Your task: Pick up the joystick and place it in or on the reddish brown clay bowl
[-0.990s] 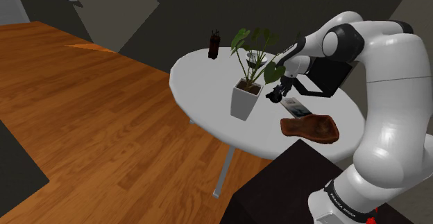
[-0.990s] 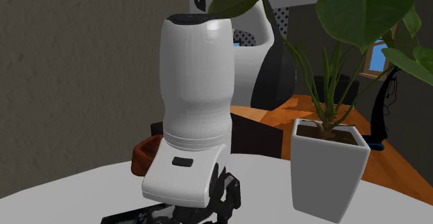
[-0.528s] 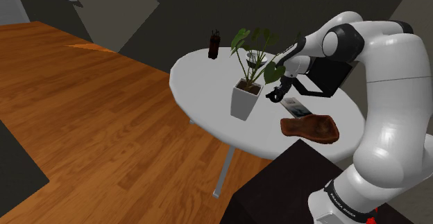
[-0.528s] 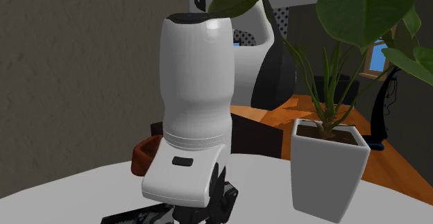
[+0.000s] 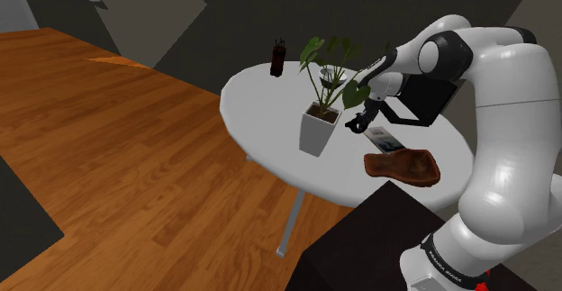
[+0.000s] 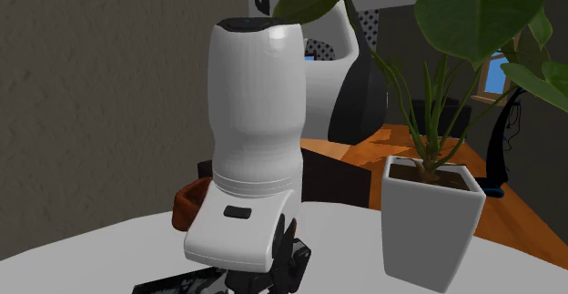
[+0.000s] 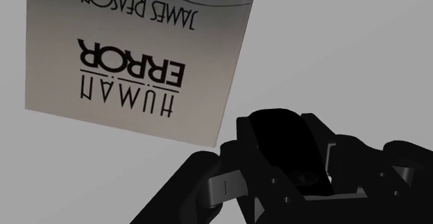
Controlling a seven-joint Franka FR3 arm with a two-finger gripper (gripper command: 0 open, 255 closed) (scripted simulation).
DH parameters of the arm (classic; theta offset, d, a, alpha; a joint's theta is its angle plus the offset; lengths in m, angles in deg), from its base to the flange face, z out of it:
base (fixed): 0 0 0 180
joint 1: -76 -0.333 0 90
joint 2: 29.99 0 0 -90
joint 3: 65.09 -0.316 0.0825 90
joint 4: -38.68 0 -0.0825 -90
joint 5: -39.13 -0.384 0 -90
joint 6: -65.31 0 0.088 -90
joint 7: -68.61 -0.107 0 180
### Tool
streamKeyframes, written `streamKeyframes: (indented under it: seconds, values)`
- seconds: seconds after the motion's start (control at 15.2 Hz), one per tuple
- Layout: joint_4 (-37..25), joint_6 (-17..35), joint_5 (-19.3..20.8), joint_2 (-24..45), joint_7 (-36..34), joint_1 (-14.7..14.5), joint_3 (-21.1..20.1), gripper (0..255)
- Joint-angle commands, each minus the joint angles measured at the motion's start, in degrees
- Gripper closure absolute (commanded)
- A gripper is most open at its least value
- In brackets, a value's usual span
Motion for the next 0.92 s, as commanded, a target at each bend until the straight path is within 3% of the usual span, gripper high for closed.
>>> streamKeyframes:
  seconds: [0.0,0.86]
  values:
    - [0.08,-0.36,0.18,-0.43,-0.14,-0.20,0.10,255]
    - [-0.51,-7.11,2.93,-6.84,-1.61,-1.66,2.19,255]
